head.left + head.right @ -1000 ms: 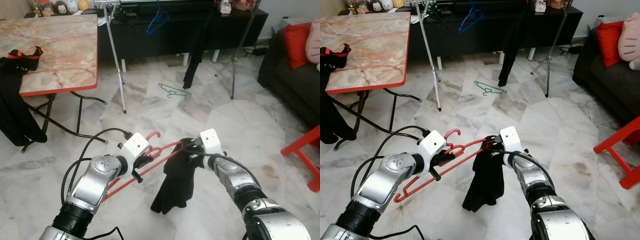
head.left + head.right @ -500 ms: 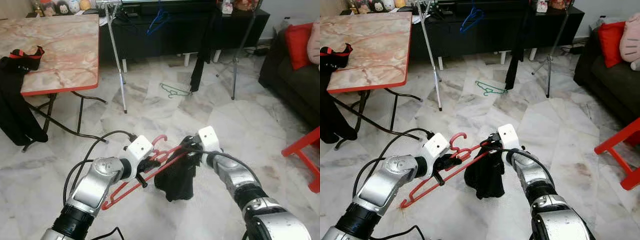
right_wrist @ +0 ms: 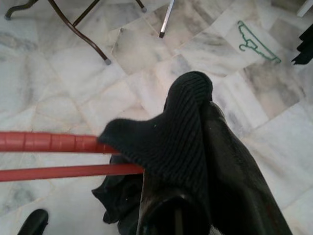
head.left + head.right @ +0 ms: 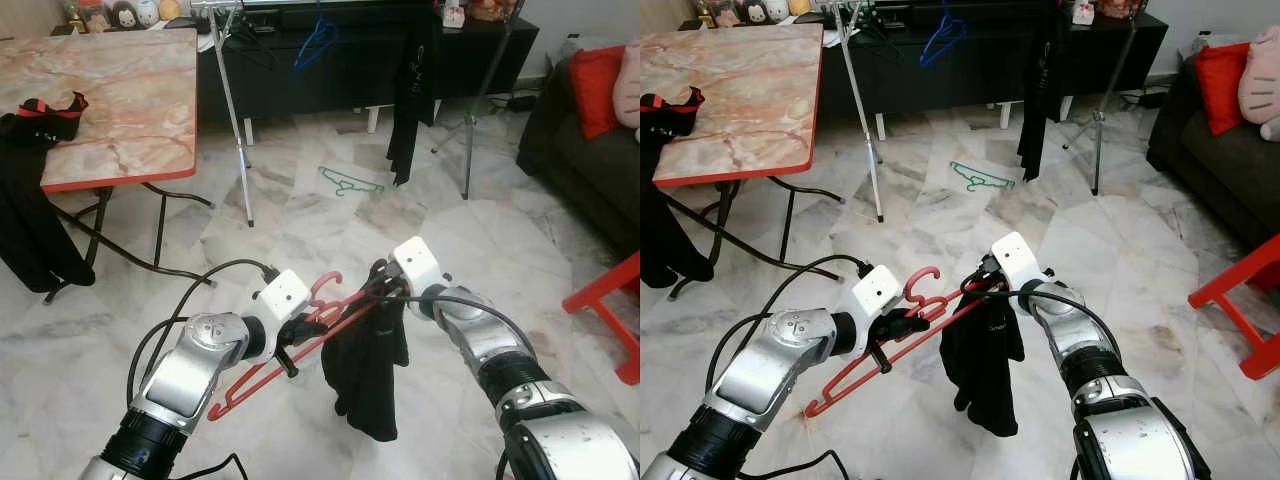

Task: Hang hanger

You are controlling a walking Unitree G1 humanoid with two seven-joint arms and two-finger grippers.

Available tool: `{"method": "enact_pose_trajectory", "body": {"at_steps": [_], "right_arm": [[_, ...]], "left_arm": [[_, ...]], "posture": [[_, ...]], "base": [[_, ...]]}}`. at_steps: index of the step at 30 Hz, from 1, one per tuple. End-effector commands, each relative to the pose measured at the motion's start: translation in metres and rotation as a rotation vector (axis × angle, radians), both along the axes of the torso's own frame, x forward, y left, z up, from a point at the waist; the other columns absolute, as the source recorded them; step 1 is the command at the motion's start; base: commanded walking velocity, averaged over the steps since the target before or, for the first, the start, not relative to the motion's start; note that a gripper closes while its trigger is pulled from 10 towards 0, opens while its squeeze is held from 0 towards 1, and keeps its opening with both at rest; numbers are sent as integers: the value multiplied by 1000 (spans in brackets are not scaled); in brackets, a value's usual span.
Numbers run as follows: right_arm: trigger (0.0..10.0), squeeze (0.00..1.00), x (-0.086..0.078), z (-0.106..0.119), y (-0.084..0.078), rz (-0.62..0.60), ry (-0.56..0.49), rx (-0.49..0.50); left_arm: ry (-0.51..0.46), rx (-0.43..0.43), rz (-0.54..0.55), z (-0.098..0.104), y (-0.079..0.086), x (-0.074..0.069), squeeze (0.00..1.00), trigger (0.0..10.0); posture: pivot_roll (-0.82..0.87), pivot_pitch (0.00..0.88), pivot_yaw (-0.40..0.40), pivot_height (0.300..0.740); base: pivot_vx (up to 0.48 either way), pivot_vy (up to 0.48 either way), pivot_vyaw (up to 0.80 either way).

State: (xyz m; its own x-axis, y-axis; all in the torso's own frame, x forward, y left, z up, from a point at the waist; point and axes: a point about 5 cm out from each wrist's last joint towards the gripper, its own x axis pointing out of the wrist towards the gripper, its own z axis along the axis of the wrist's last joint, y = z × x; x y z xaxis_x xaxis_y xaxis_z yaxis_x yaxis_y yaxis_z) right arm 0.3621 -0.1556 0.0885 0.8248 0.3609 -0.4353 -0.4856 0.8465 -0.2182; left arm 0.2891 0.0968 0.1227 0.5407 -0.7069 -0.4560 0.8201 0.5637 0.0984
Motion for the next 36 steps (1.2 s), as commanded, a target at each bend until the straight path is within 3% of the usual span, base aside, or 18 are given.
{"method": "enact_pose_trajectory", "body": {"at_steps": [1,6,11,14,18,24,28,36], "right_arm": [[10000,0,10,22,3,34,-95,-38],[10000,0,12,24,-2,18,-120,-133],[10000,0,12,28,6,67,-122,-99],[10000,0,10,33,19,176,-131,-83],[10000,0,8,36,28,229,-110,-55],[10000,0,7,41,29,245,-108,-67],[10000,0,-2,41,33,318,-83,-59],[10000,0,-10,45,24,333,-66,-71]], "left_arm": [[-12,-1,-29,3,-4,-1,0,10000],[-15,17,-25,2,-2,-1,0,10000],[-5,23,-37,0,-2,-2,0,10000],[-8,30,-43,0,-3,-3,0,10000],[-13,36,-36,0,-4,-1,0,10000],[-34,64,35,-1,1,6,0,10000],[-46,54,43,1,-1,10,0,10000],[-72,117,145,-2,4,21,0,10000]], "posture": [[-40,64,-45,740],[-41,57,-43,740],[-39,52,-43,740],[-43,48,-43,740],[-42,45,-44,740],[-41,49,-46,740],[-47,53,-48,740],[-61,65,-45,740]], "base": [[0,0,0],[0,0,0],[0,0,0],[0,0,0],[0,0,0],[0,0,0],[0,0,0],[0,0,0]]}}
